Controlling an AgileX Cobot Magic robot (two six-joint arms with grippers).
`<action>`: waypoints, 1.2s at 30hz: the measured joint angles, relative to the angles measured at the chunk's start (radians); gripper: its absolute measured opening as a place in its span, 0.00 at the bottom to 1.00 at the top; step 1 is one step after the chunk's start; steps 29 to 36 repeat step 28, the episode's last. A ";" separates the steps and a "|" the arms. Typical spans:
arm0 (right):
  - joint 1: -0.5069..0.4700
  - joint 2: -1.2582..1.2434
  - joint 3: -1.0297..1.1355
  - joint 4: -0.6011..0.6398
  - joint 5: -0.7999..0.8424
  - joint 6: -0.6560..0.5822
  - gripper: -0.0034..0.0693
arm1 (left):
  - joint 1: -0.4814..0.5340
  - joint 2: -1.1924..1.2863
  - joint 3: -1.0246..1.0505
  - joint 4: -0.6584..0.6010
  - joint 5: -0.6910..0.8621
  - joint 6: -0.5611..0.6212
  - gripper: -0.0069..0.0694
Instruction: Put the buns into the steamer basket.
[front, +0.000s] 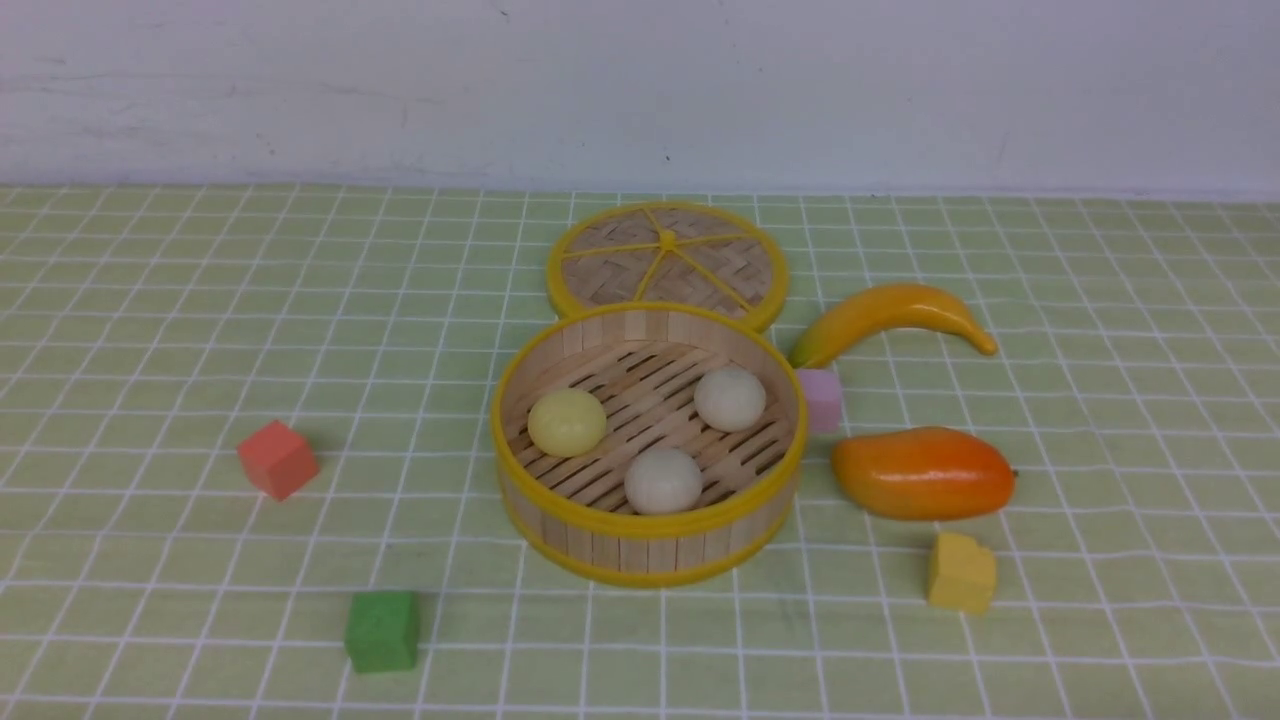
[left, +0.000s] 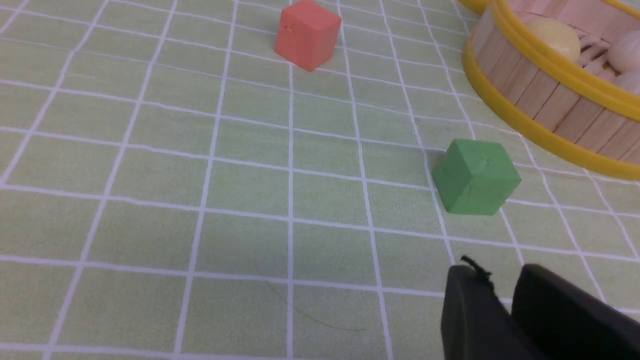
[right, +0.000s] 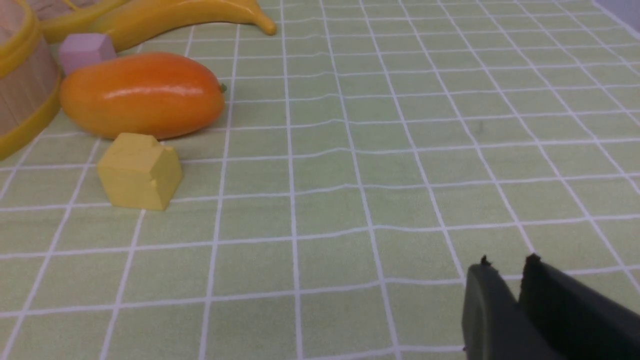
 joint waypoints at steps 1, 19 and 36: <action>0.000 0.000 0.000 0.000 -0.001 0.000 0.20 | 0.000 0.000 0.000 0.000 0.000 0.000 0.26; 0.000 0.000 0.000 0.000 -0.001 0.000 0.23 | 0.000 0.000 0.000 0.000 0.000 0.000 0.28; 0.000 0.000 0.000 0.000 -0.001 0.000 0.25 | 0.000 0.000 0.000 0.000 0.000 0.000 0.28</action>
